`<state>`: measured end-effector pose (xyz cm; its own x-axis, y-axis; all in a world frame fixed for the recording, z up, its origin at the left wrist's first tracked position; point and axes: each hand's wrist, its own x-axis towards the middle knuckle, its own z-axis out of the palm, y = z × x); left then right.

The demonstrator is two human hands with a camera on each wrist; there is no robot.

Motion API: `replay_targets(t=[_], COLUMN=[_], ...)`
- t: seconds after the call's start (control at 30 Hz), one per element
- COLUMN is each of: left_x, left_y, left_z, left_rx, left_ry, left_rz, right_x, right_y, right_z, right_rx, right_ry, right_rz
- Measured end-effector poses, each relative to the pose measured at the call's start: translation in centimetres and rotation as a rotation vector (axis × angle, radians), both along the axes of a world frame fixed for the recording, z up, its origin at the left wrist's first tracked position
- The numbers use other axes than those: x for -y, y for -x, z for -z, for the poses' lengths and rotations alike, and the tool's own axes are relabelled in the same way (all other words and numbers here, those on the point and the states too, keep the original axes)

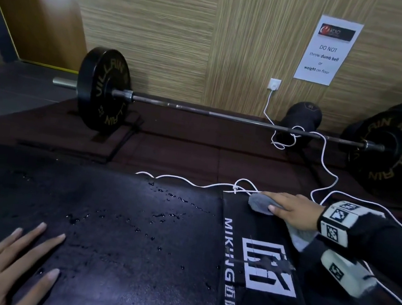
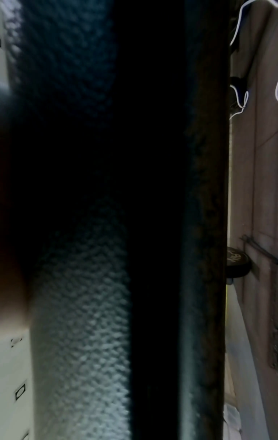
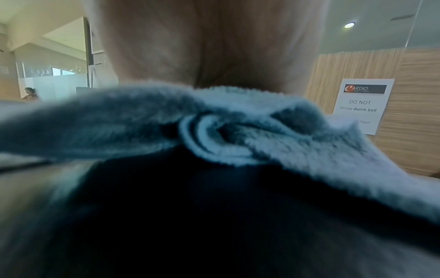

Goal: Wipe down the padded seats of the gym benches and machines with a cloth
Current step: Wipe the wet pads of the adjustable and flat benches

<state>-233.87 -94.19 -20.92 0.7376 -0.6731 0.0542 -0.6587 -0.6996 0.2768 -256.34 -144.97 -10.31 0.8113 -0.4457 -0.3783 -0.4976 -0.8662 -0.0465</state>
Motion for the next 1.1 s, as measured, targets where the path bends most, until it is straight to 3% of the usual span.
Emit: replay_targets(t=[0.2,0.4,0.57,0.63,0.73,0.9,1.0,1.1], left_x=[2.1,2.5,2.3,2.3,2.1,2.0,2.0,2.0], left_y=[2.7,4.0,4.3,4.5,4.6,4.8,4.8,4.7], left_z=[-3.9,-5.7,-6.2,-6.3,-6.4,-6.4,-6.3,-6.2], left_rx=[0.036,0.04,0.03,0.027,0.037,0.048,0.05,0.049], left_ry=[0.197,0.114,0.081,0.087,0.095,0.11,0.112,0.106], left_rz=[-0.041,-0.093,-0.108,-0.112,-0.118,-0.116,-0.112,-0.111], right_x=[-2.9,-8.0,-9.5,-9.7,-12.8,-17.8,-16.3,-13.5], right_y=[-6.1,-13.1,-14.9,-14.7,-13.5,-7.5,-3.4,-1.1], right_z=[-0.1,1.0,1.4,1.3,0.7,-0.6,-1.0,-1.7], right_rx=[-0.014,0.006,-0.039,-0.082,-0.056,-0.062,-0.06,-0.123], right_ry=[-0.052,-0.102,-0.062,-0.035,-0.042,-0.027,-0.024,-0.012], right_rz=[-0.085,-0.262,-0.272,-0.27,-0.419,-0.607,-0.693,-0.574])
